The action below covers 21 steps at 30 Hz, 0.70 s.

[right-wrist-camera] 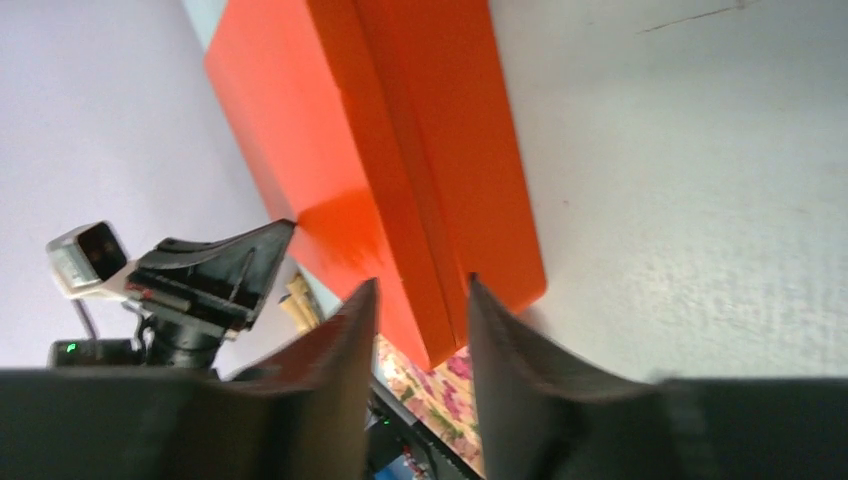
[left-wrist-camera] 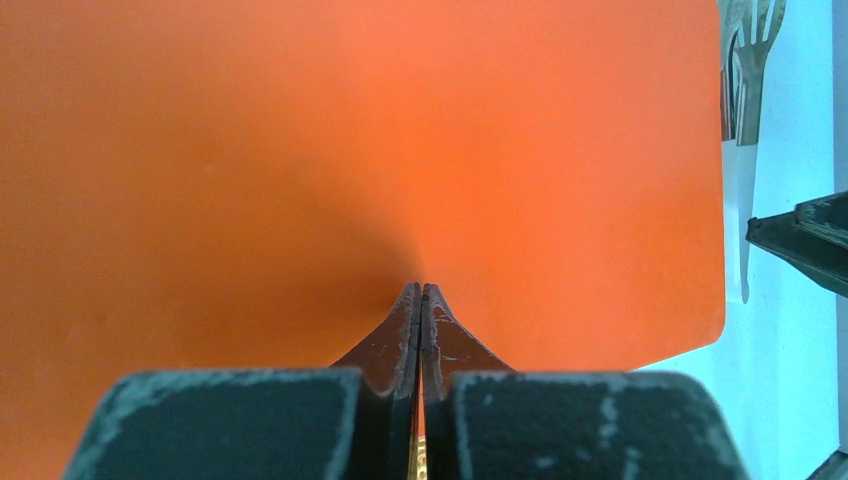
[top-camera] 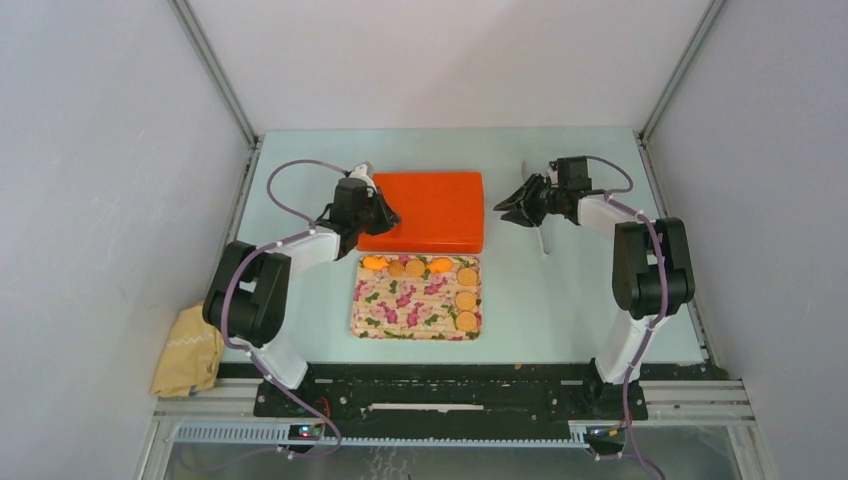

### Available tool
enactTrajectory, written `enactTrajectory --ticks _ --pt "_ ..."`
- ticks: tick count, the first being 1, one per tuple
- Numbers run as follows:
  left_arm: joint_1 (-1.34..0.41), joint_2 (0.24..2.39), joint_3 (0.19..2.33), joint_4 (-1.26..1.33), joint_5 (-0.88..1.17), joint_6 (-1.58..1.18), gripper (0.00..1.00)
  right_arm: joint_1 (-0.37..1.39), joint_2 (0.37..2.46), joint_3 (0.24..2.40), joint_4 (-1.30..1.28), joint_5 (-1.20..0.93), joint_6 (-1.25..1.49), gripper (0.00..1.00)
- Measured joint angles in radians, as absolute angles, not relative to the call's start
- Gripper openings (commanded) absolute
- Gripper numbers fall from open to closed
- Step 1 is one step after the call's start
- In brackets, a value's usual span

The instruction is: Pack the cookies

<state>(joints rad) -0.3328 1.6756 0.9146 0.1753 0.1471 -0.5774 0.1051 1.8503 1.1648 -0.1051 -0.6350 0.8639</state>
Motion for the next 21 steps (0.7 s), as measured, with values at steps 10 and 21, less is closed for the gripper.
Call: enactTrajectory --ticks 10,21 --pt "-0.311 1.495 0.92 -0.099 0.053 -0.607 0.0 0.165 1.98 1.375 -0.37 -0.439 0.774 0.0" --pt "-0.055 1.559 0.937 -0.237 -0.045 -0.682 0.0 0.185 2.135 1.654 -0.6 -0.35 0.704 0.0"
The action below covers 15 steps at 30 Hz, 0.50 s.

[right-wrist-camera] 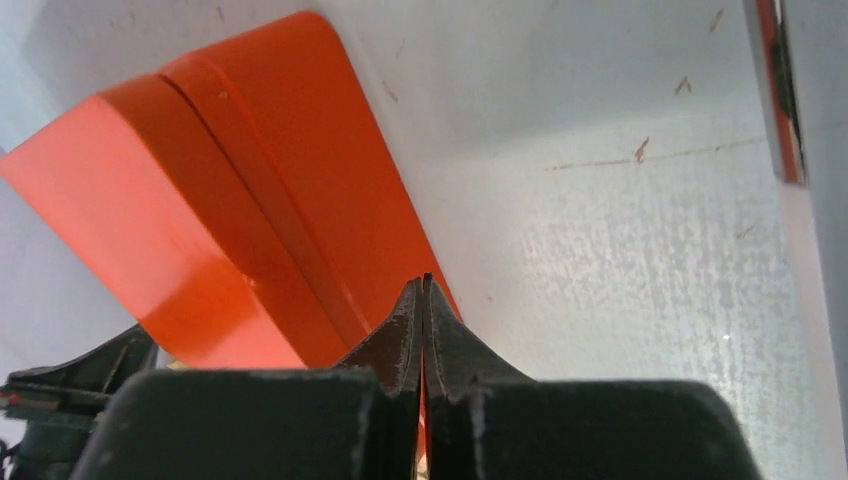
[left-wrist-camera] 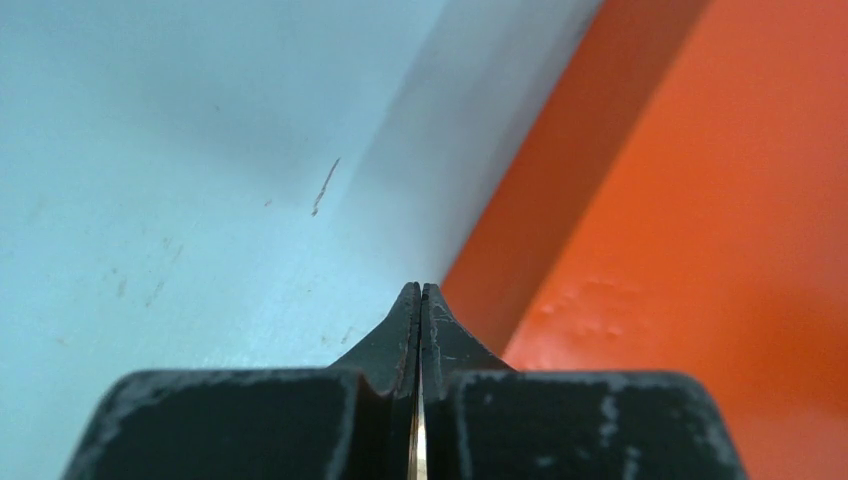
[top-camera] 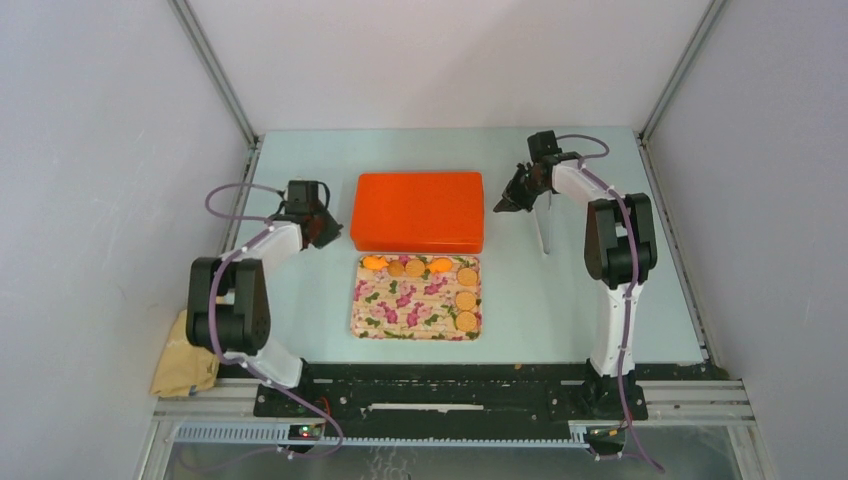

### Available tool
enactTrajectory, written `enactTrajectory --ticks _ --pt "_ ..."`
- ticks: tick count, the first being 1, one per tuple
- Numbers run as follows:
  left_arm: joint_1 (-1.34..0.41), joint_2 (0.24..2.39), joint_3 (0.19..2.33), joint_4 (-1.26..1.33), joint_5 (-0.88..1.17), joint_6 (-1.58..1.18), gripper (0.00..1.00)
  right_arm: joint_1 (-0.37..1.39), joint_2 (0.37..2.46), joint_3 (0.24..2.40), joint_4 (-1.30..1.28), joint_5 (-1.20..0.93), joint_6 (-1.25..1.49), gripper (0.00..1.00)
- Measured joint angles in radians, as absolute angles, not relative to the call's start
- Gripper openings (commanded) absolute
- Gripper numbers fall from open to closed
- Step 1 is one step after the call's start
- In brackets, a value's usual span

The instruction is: Pack the cookies

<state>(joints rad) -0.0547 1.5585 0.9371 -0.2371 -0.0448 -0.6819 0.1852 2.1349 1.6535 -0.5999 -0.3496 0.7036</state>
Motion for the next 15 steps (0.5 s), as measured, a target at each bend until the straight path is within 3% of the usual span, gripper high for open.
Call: enactTrajectory --ticks 7,15 --pt "-0.07 1.739 0.978 -0.25 0.013 -0.682 0.0 0.193 2.201 1.71 -0.681 -0.347 0.674 0.0" --pt "-0.142 1.745 1.023 -0.232 0.034 -0.674 0.0 0.218 2.202 1.71 -0.708 -0.343 0.649 0.0"
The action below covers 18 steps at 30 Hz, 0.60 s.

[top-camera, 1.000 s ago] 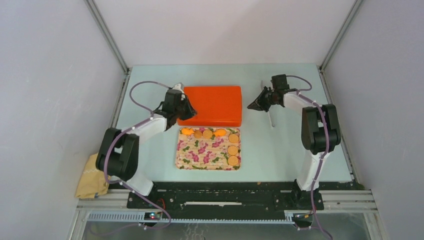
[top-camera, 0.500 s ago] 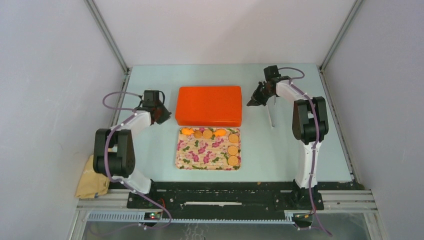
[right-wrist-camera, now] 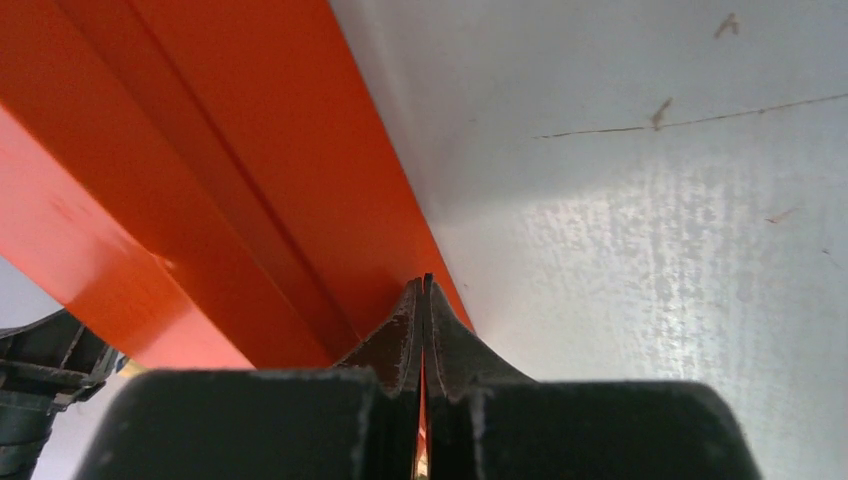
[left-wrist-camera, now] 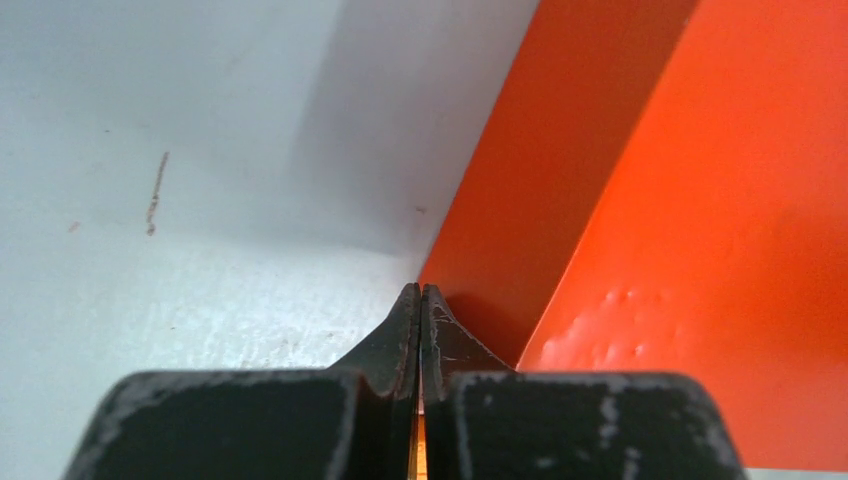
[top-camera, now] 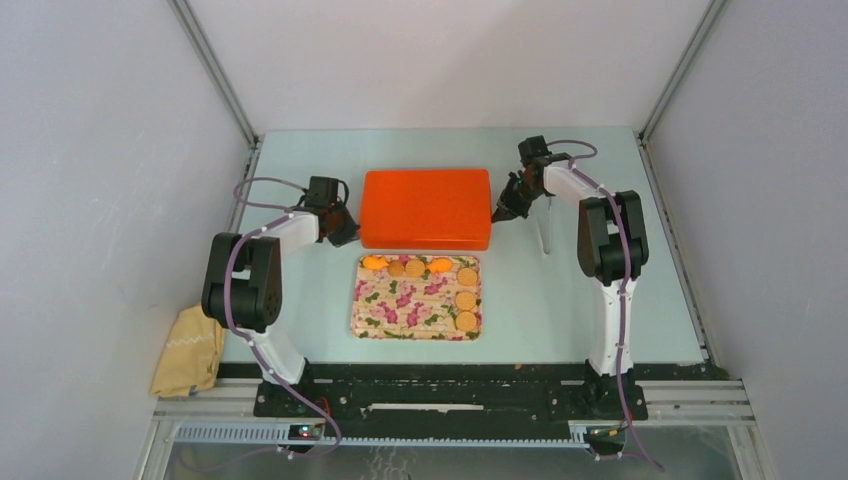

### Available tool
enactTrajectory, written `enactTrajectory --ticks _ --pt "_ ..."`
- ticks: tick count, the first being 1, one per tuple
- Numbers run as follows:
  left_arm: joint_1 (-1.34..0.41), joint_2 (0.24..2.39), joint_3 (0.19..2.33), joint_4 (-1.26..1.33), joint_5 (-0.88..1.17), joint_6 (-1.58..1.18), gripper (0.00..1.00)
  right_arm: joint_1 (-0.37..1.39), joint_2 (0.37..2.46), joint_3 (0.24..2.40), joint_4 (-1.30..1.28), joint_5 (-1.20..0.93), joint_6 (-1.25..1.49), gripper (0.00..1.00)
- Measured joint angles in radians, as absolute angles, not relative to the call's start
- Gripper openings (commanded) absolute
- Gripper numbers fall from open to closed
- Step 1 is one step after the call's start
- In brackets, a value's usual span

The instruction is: Pack the cookies

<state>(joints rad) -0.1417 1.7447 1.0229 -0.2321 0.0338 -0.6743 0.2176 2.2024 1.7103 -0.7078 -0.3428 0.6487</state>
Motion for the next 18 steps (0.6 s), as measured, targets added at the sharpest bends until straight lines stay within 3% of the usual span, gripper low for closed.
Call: enactTrajectory --ticks 7,13,18 --pt "-0.152 1.745 1.023 -0.22 0.075 -0.673 0.0 0.228 2.144 1.702 -0.75 -0.149 0.649 0.0" --pt "-0.152 1.733 1.023 -0.219 0.092 -0.673 0.0 0.273 1.943 1.689 -0.773 0.116 0.652 0.0" --pt "-0.152 1.719 1.023 -0.218 0.097 -0.673 0.0 0.348 1.839 1.73 -0.779 0.198 0.616 0.0"
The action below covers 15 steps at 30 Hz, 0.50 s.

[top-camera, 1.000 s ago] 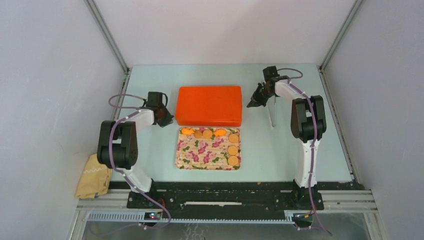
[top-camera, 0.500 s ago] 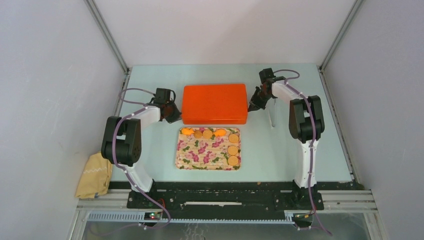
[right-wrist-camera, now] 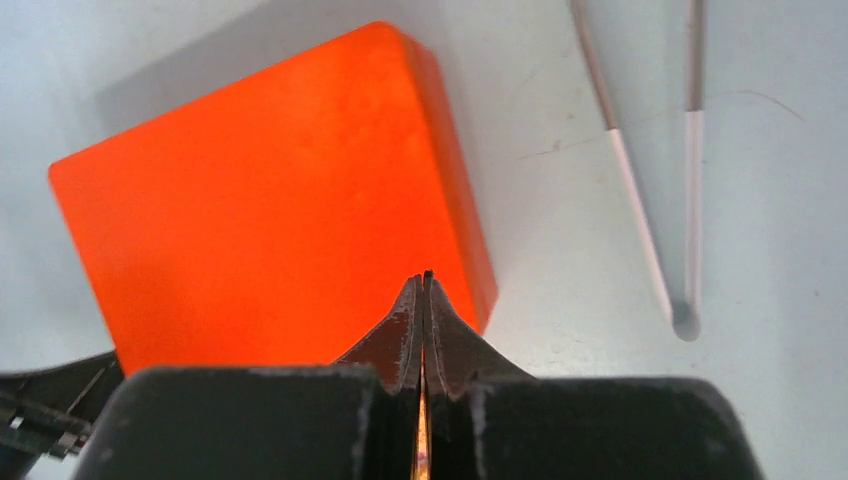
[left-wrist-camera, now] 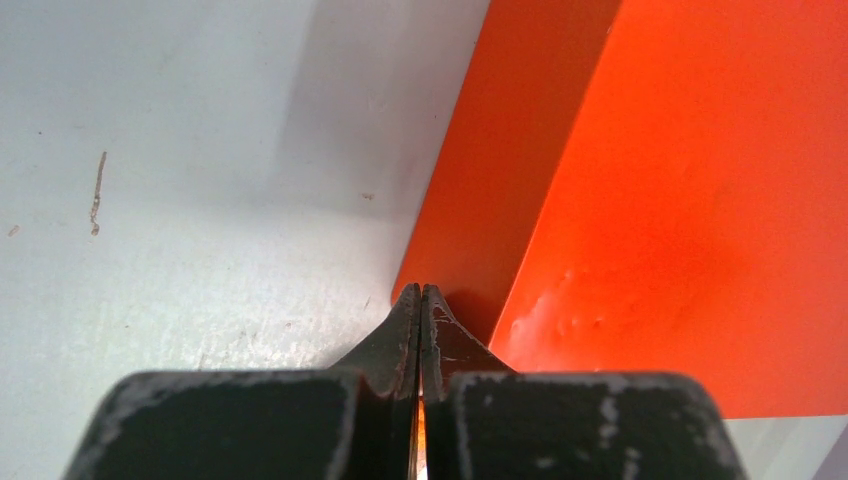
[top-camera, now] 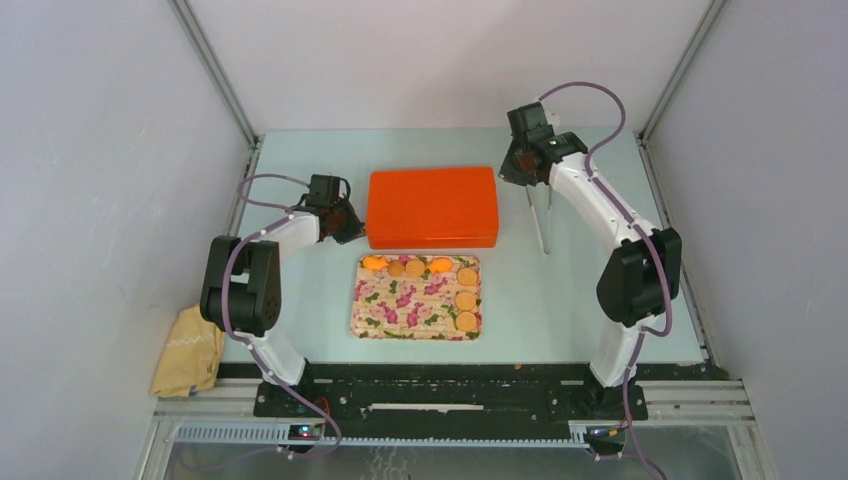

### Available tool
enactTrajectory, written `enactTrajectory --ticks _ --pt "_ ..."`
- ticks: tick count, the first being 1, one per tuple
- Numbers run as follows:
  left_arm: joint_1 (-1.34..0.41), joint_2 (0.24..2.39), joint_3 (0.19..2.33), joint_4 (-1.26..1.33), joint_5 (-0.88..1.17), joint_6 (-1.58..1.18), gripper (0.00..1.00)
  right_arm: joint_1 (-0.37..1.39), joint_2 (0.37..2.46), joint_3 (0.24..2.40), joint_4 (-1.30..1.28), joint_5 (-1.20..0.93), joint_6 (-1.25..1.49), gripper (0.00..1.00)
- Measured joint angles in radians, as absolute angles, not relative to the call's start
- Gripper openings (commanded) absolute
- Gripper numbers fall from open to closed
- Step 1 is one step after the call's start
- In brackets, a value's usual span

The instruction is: Pack the cookies

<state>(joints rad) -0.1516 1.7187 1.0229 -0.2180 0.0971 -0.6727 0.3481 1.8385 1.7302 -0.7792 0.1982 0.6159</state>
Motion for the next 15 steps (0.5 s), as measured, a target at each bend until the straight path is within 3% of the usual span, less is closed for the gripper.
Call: enactTrajectory --ticks 8,15 --pt "-0.152 1.718 1.023 -0.211 0.109 -0.672 0.0 0.422 1.921 1.773 -0.792 0.155 0.574 0.0" --pt "-0.152 1.718 1.023 -0.211 0.113 -0.669 0.0 0.434 1.948 1.562 -0.774 0.101 0.58 0.0"
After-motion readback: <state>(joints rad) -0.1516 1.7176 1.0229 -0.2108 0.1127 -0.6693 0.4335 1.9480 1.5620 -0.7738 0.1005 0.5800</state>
